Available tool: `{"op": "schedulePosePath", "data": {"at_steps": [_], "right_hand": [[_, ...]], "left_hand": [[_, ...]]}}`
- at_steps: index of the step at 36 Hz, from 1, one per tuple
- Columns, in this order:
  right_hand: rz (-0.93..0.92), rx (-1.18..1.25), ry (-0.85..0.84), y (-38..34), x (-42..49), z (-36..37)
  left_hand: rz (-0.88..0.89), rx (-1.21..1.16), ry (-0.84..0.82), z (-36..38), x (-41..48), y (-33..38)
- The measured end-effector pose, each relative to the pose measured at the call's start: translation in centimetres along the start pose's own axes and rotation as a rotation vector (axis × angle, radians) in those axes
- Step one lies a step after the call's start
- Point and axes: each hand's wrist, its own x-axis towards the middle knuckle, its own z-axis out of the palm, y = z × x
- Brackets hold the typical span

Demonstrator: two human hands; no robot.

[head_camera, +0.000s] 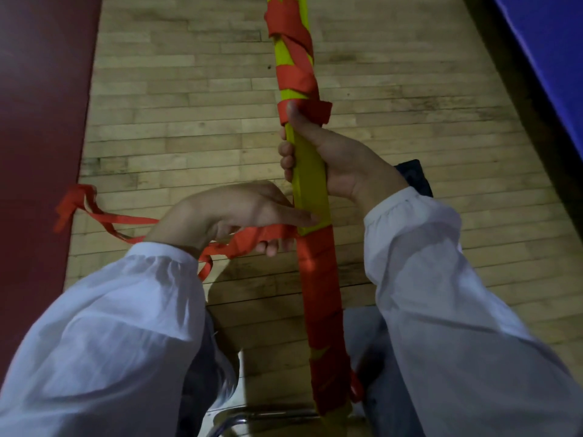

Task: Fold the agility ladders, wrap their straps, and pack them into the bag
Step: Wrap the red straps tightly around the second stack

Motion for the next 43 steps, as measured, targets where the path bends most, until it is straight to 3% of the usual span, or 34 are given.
{"op": "schedulePosePath", "data": {"at_steps": [8,17,22,29,34,43], "right_hand": [[-0.016,0.023,0.094,-0.1,0.1,-0.5],[-0.106,0.196,-0.110,-0.8,-1.5,0.0],[-0.031,0.348,-0.236,-0.3,-1.7,1.0],[0.040,0.276,-0.322,-0.1,-0.9,0.8],[0.046,0.197,-0.275,-0.2,-0.9,0.9],[0.004,-0.077,0.013,0.4,-0.3,1.1]], "left_hand": [[0.107,-0.062,0.051,0.7,-0.7,1.0],[0.220,-0.293,-0.127,-1.0,-1.2,0.2],[0.204,-0.352,-0.179,-0.7,-0.9,0.3],[0.150,-0.281,-0.075,-1.1,0.3,-1.6],[0.102,-0.277,-0.101,-1.1,1.0,-1.6],[0.035,-0.147,0.064,-1.6,2.7,-3.2]]}}
